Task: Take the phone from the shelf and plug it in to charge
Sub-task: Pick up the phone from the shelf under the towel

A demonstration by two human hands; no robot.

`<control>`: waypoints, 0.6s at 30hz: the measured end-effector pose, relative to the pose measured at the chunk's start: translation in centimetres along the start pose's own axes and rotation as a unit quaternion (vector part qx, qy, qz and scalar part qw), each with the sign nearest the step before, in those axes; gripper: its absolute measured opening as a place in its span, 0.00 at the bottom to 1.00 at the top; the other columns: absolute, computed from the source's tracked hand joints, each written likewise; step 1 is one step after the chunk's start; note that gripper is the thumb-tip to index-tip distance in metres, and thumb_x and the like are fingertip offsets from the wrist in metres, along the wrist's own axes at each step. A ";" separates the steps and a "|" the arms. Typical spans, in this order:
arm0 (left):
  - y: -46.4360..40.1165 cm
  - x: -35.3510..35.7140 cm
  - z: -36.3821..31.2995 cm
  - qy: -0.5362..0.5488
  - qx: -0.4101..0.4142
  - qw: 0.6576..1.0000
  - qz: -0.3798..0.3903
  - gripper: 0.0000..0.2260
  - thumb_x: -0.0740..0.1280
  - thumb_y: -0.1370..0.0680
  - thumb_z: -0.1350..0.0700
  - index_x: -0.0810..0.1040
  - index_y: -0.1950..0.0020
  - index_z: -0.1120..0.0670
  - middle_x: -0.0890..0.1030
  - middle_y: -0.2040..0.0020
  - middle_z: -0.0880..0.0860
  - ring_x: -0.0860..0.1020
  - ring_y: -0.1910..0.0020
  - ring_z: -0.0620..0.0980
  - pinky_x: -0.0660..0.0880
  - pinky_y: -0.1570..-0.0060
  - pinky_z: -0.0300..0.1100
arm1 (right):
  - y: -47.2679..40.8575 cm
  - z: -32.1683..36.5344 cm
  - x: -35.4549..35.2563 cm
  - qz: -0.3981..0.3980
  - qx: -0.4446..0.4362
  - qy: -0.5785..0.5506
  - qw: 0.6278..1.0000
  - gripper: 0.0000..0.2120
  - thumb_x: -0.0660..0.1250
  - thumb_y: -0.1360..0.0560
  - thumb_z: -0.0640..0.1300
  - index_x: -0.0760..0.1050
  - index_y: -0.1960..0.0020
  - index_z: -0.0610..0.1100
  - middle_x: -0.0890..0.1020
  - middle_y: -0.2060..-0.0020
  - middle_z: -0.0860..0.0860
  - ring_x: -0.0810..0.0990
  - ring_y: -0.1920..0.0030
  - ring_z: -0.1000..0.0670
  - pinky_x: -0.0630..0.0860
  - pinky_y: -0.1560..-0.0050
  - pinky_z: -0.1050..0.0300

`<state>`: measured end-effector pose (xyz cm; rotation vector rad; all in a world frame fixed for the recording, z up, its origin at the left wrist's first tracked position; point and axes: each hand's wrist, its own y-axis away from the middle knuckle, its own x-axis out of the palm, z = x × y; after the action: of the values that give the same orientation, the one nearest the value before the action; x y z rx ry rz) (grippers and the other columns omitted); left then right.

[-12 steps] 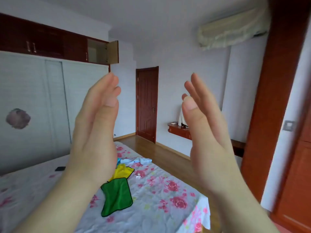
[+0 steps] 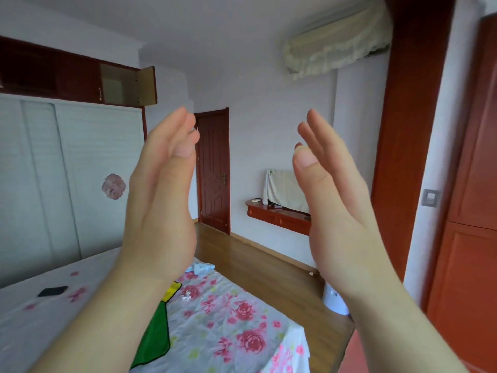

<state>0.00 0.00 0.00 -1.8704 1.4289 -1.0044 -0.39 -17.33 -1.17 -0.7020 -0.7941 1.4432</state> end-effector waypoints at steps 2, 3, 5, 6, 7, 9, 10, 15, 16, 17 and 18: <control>-0.6 4.2 1.4 -0.025 0.030 0.999 0.013 0.20 0.60 0.22 0.42 0.72 0.31 0.41 0.76 0.27 0.46 0.75 0.28 0.40 0.67 0.24 0.49 | -1.3 -1.2 -3.9 -0.008 -0.020 0.023 1.000 0.33 0.63 0.25 0.65 0.66 0.21 0.62 0.74 0.25 0.62 0.69 0.26 0.65 0.65 0.26 0.54; -0.8 6.1 2.6 -0.024 0.029 0.999 0.018 0.20 0.60 0.24 0.41 0.72 0.32 0.40 0.77 0.27 0.46 0.75 0.28 0.41 0.67 0.24 0.50 | -2.0 -1.8 -5.9 -0.012 -0.013 0.031 0.999 0.33 0.63 0.25 0.65 0.66 0.21 0.63 0.74 0.25 0.63 0.68 0.26 0.65 0.65 0.25 0.53; -1.2 10.3 4.6 -0.019 0.045 0.998 0.036 0.20 0.60 0.23 0.41 0.72 0.32 0.40 0.77 0.26 0.47 0.75 0.28 0.41 0.67 0.24 0.51 | -3.3 -3.1 -9.9 -0.002 -0.003 0.043 0.999 0.33 0.63 0.25 0.64 0.66 0.21 0.62 0.73 0.24 0.63 0.67 0.26 0.66 0.64 0.24 0.52; -1.3 12.2 5.5 -0.023 0.049 0.998 0.032 0.20 0.60 0.23 0.40 0.72 0.32 0.40 0.77 0.26 0.47 0.75 0.28 0.41 0.67 0.24 0.51 | -3.9 -3.8 -11.6 -0.003 -0.001 0.042 0.999 0.33 0.63 0.25 0.64 0.65 0.21 0.61 0.73 0.24 0.63 0.67 0.26 0.66 0.64 0.24 0.51; -1.5 13.9 6.7 -0.022 0.048 0.998 0.039 0.19 0.60 0.23 0.40 0.72 0.32 0.39 0.77 0.26 0.46 0.75 0.28 0.41 0.67 0.24 0.51 | -4.4 -4.5 -13.2 -0.011 0.002 0.046 0.999 0.32 0.64 0.24 0.63 0.65 0.20 0.60 0.72 0.24 0.63 0.67 0.26 0.67 0.64 0.24 0.51; -2.0 17.4 9.0 -0.018 0.039 0.998 0.052 0.19 0.60 0.23 0.40 0.73 0.33 0.38 0.76 0.26 0.45 0.75 0.28 0.40 0.67 0.24 0.52 | -5.6 -6.4 -16.9 -0.030 -0.002 0.059 0.998 0.31 0.64 0.22 0.61 0.65 0.20 0.59 0.72 0.24 0.63 0.68 0.27 0.67 0.67 0.27 0.55; -2.2 18.7 9.8 -0.018 0.040 0.997 0.057 0.19 0.60 0.23 0.40 0.73 0.33 0.38 0.76 0.26 0.45 0.75 0.27 0.40 0.66 0.23 0.52 | -6.1 -7.2 -18.2 -0.035 -0.003 0.056 0.998 0.31 0.64 0.22 0.61 0.65 0.20 0.60 0.72 0.24 0.63 0.68 0.27 0.67 0.70 0.31 0.60; -4.0 25.6 15.6 0.003 0.029 0.996 0.084 0.19 0.60 0.23 0.40 0.72 0.32 0.38 0.76 0.26 0.45 0.74 0.27 0.42 0.66 0.23 0.52 | -8.4 -12.2 -24.8 -0.050 0.005 0.070 0.996 0.32 0.63 0.23 0.63 0.65 0.20 0.61 0.71 0.23 0.62 0.67 0.25 0.64 0.70 0.29 0.58; -4.4 26.9 17.0 0.010 0.027 0.996 0.087 0.19 0.60 0.23 0.40 0.72 0.32 0.38 0.76 0.26 0.46 0.74 0.27 0.42 0.66 0.23 0.52 | -8.7 -13.7 -26.2 -0.053 0.004 0.082 0.995 0.32 0.63 0.23 0.63 0.64 0.20 0.61 0.71 0.23 0.62 0.67 0.25 0.64 0.67 0.26 0.53; -4.7 28.2 18.4 0.018 0.027 0.996 0.089 0.19 0.60 0.23 0.40 0.72 0.32 0.39 0.75 0.26 0.46 0.74 0.27 0.42 0.66 0.23 0.52 | -9.2 -14.9 -27.3 -0.055 0.004 0.090 0.994 0.31 0.63 0.22 0.64 0.64 0.20 0.62 0.71 0.23 0.63 0.67 0.25 0.64 0.65 0.25 0.49; -5.0 29.7 19.7 0.030 0.018 0.995 0.094 0.19 0.60 0.24 0.40 0.72 0.33 0.39 0.76 0.26 0.46 0.74 0.27 0.42 0.66 0.23 0.52 | -9.8 -16.2 -28.6 -0.059 0.003 0.099 0.993 0.31 0.63 0.22 0.64 0.64 0.20 0.62 0.71 0.23 0.64 0.67 0.25 0.64 0.64 0.24 0.47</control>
<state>23.46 -27.35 -0.33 -1.6581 1.5776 -0.9943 19.37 -45.24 -3.81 -0.7681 -0.6659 1.2485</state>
